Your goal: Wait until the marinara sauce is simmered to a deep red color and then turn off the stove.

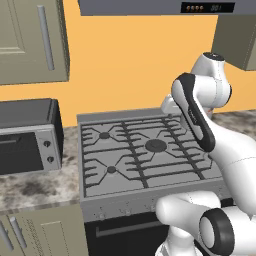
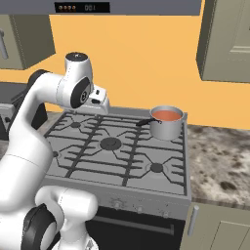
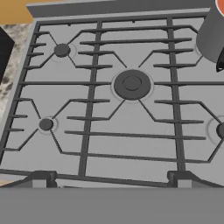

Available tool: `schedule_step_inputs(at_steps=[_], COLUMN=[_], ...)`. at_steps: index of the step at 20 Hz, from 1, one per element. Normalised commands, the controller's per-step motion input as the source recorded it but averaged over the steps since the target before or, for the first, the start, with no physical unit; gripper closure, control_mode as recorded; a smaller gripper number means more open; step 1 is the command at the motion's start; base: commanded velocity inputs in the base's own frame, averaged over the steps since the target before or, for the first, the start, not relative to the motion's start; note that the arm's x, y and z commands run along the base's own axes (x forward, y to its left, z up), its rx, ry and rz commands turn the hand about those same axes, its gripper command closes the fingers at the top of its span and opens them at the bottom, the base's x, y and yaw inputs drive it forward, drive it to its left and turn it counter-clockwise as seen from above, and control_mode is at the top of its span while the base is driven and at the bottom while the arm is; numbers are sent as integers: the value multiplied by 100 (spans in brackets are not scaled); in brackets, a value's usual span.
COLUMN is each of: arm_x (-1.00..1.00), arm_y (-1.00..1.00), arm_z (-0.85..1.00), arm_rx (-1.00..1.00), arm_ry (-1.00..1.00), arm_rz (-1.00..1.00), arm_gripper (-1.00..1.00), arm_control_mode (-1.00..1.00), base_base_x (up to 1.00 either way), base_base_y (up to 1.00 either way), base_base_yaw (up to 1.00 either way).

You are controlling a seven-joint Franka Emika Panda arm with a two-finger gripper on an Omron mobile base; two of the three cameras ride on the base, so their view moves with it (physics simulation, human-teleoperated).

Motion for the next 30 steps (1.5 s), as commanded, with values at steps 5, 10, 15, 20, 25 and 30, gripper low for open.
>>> schedule_step_inputs(at_steps=[5, 10, 15, 20, 25, 30], arm_x=[0, 0, 0, 0, 0, 0], arm_y=[0, 0, 0, 0, 0, 0], arm_z=[0, 0, 0, 0, 0, 0], arm_rx=[0, 0, 0, 0, 0, 0], arm_ry=[0, 0, 0, 0, 0, 0], arm_rz=[0, 0, 0, 0, 0, 0], arm_gripper=[-100, -100, -100, -100, -100, -100], arm_control_mode=[-100, -100, -100, -100, -100, -100], base_base_x=[0, 0, 0, 0, 0, 0], base_base_y=[0, 0, 0, 0, 0, 0], base_base_yaw=[0, 0, 0, 0, 0, 0])
